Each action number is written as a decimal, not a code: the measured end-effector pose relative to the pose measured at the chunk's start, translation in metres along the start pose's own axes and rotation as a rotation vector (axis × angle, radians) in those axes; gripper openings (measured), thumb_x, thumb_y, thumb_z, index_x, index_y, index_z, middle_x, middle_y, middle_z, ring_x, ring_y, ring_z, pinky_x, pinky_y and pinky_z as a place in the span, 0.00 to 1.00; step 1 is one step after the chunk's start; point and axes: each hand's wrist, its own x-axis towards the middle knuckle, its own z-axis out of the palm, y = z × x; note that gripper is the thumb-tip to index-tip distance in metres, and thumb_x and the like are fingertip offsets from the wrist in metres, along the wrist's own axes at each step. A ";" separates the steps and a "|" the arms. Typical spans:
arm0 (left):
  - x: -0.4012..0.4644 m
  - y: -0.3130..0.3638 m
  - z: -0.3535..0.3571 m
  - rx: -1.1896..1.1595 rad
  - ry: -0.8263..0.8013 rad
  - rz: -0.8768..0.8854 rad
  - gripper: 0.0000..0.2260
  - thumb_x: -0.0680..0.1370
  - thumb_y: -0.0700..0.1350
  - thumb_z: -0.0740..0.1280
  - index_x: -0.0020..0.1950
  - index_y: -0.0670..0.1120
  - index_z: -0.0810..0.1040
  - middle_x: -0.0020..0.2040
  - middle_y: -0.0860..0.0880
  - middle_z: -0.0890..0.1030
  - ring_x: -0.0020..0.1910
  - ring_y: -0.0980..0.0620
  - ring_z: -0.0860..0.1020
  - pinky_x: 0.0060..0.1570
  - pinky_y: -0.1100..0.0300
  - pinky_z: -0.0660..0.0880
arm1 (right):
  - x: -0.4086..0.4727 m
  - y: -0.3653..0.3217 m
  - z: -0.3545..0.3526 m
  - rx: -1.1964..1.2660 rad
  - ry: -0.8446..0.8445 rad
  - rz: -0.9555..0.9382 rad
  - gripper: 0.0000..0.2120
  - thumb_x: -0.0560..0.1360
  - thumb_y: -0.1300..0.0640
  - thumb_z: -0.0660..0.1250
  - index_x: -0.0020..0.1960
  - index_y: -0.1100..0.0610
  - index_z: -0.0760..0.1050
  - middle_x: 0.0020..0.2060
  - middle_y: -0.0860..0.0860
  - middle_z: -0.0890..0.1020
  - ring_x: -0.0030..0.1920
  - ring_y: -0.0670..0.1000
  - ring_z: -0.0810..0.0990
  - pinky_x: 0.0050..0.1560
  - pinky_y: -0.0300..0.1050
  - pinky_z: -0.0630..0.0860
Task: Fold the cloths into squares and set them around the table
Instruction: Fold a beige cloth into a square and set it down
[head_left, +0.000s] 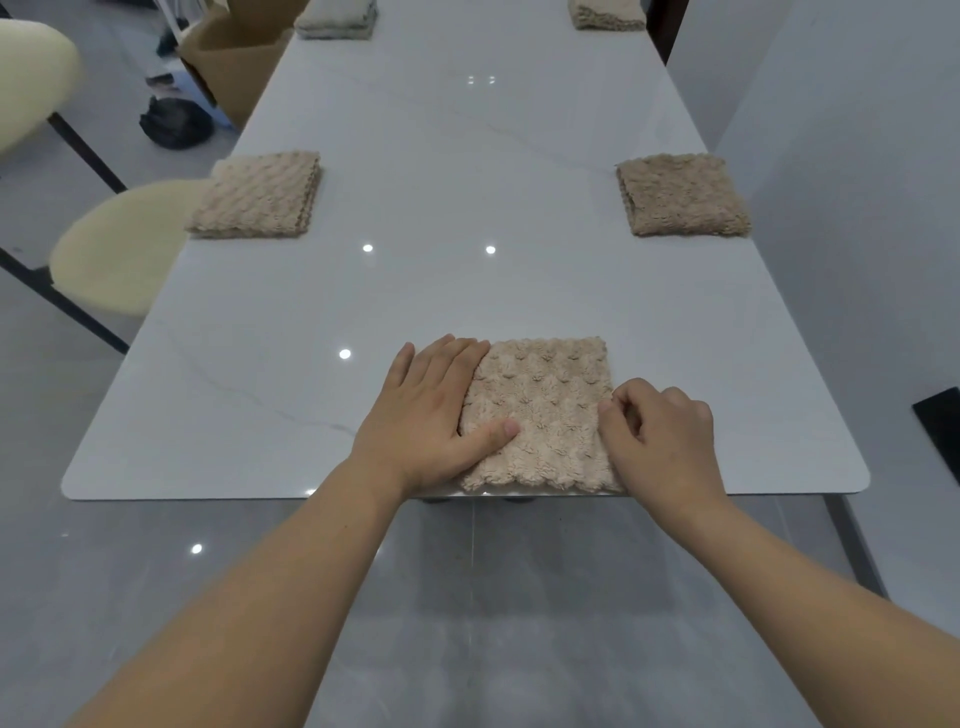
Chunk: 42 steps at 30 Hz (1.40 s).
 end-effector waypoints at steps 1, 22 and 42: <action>0.000 0.000 0.000 0.001 0.004 0.001 0.40 0.73 0.74 0.47 0.79 0.53 0.54 0.78 0.54 0.58 0.79 0.55 0.50 0.77 0.49 0.42 | 0.000 0.000 0.000 -0.004 0.000 -0.002 0.11 0.76 0.52 0.61 0.36 0.53 0.70 0.24 0.45 0.70 0.37 0.53 0.72 0.49 0.50 0.65; -0.024 0.005 -0.024 -0.007 0.209 -0.093 0.32 0.82 0.61 0.46 0.80 0.42 0.54 0.81 0.47 0.52 0.80 0.53 0.46 0.78 0.54 0.41 | 0.013 0.008 -0.040 -0.428 -0.228 -0.322 0.31 0.80 0.45 0.42 0.78 0.62 0.53 0.78 0.59 0.53 0.78 0.57 0.50 0.77 0.53 0.45; -0.011 0.040 -0.009 -0.744 0.241 -0.368 0.26 0.84 0.53 0.50 0.81 0.51 0.48 0.80 0.60 0.48 0.75 0.71 0.46 0.67 0.80 0.43 | 0.017 -0.024 -0.001 0.667 -0.265 0.094 0.24 0.84 0.51 0.51 0.78 0.48 0.50 0.76 0.37 0.52 0.74 0.31 0.49 0.73 0.29 0.46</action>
